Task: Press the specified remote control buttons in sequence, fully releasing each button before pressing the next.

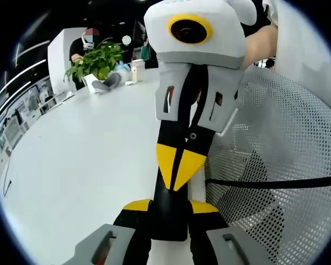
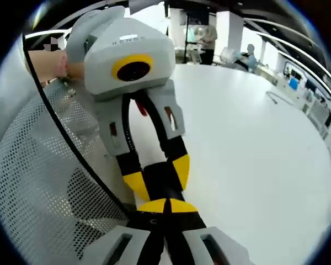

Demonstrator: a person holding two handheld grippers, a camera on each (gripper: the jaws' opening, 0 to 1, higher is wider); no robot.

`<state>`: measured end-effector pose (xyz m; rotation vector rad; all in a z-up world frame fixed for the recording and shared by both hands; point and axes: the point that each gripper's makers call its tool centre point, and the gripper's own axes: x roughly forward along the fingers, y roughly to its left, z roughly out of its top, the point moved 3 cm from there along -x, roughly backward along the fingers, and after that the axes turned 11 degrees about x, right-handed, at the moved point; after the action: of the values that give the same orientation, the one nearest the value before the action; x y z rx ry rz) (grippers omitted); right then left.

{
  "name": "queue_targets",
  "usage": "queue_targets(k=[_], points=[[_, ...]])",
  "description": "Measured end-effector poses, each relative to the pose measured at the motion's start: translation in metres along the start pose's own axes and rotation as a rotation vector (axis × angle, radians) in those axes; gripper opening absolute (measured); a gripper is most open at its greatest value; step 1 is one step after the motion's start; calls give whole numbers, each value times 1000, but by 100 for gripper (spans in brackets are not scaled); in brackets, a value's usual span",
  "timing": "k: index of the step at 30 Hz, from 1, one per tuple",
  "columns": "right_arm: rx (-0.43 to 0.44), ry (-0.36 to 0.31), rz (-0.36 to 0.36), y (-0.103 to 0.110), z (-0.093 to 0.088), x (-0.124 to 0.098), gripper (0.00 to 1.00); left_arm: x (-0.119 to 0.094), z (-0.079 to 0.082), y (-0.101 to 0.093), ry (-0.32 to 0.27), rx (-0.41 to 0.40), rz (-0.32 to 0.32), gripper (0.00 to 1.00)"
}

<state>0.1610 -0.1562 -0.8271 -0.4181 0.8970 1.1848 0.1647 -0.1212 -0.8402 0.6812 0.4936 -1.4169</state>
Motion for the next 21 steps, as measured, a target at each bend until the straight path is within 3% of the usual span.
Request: queue_targets(k=[8,11,21], points=[[-35,11,12,3,-5,-4,5,0,0,0,0,-2,1,24],[-76,39,-37,-3,-12,-7,13,0,0,0,0,-5,2,24],[-27,36,-29,-14,-21,-16,21,0,0,0,1,-3,2,24]])
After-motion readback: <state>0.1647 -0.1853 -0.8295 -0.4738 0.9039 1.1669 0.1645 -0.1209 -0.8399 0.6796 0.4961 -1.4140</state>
